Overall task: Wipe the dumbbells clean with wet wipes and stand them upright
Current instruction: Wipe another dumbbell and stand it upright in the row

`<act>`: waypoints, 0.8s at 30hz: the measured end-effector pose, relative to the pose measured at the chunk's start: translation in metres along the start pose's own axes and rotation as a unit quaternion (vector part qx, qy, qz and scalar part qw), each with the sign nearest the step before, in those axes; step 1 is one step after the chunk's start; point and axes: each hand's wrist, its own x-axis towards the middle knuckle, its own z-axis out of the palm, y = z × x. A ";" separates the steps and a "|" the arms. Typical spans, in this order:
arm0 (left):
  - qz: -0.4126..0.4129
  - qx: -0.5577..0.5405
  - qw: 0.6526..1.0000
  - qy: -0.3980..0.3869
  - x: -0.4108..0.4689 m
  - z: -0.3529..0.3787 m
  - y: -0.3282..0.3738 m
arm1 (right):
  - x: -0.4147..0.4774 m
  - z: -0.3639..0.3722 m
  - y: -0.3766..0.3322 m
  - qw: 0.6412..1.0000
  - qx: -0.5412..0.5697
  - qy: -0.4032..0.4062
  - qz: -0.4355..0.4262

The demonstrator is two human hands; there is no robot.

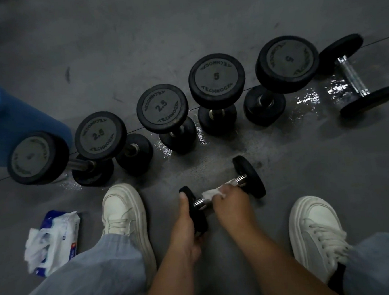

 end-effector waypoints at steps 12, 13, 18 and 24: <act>0.018 0.031 0.999 -0.018 -0.002 -0.011 -0.003 | -0.014 0.012 0.006 0.999 0.037 0.001 0.036; 0.020 0.026 0.999 -0.025 -0.004 -0.012 -0.006 | -0.016 0.012 0.007 0.999 0.033 -0.036 0.022; 0.019 0.010 1.000 -0.021 -0.010 -0.011 -0.016 | -0.003 0.000 0.008 0.994 0.074 0.054 0.051; 0.028 0.115 0.993 0.012 -0.016 -0.027 -0.033 | 0.002 0.005 -0.008 0.995 0.083 -0.028 0.055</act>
